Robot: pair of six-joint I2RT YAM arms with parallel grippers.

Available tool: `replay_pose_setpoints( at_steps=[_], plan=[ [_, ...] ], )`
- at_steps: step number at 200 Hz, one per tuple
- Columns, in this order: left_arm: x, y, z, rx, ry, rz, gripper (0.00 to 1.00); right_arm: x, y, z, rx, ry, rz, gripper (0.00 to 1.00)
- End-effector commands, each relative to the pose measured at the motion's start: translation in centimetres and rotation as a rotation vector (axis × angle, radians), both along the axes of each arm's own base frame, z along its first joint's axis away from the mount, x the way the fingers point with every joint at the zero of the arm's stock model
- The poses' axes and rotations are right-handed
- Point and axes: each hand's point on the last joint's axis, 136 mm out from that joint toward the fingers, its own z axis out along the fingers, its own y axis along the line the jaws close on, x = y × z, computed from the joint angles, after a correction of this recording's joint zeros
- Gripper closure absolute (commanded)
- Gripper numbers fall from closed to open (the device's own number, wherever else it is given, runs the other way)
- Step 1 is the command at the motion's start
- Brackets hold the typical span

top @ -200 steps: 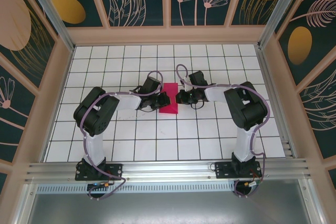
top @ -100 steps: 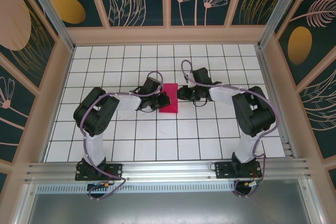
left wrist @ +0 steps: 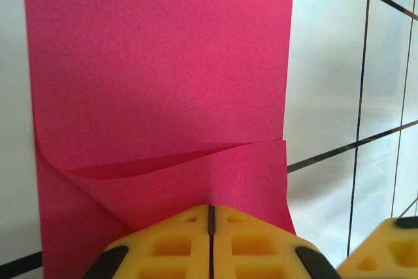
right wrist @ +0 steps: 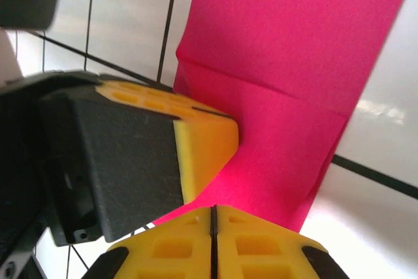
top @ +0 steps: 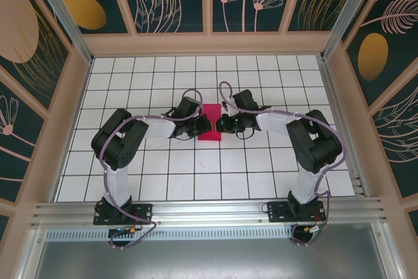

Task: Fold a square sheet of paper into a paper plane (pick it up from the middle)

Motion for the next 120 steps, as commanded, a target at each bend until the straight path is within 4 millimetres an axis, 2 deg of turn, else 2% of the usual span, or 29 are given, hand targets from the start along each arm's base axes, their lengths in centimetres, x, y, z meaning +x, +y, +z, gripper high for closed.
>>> replay_pose_setpoints(
  at_steps=[1,78,83,120],
  plan=[
    [-2.3,2.8,-4.1,0.126,0.114,0.047,0.91,-0.5,0.3,-0.9,-0.005,0.047,0.016,0.91],
    [-2.5,2.8,-4.1,0.114,0.123,0.061,0.91,-2.4,-0.9,-3.0,-0.061,0.1,0.048,0.91],
    [-2.5,2.8,-4.2,0.116,0.126,0.062,0.92,-2.9,-0.4,-3.1,-0.067,0.101,0.069,0.91],
    [-2.6,3.0,-4.5,0.123,0.135,0.067,0.91,-3.6,-0.8,-4.0,-0.099,0.123,0.098,0.91]
  ],
)
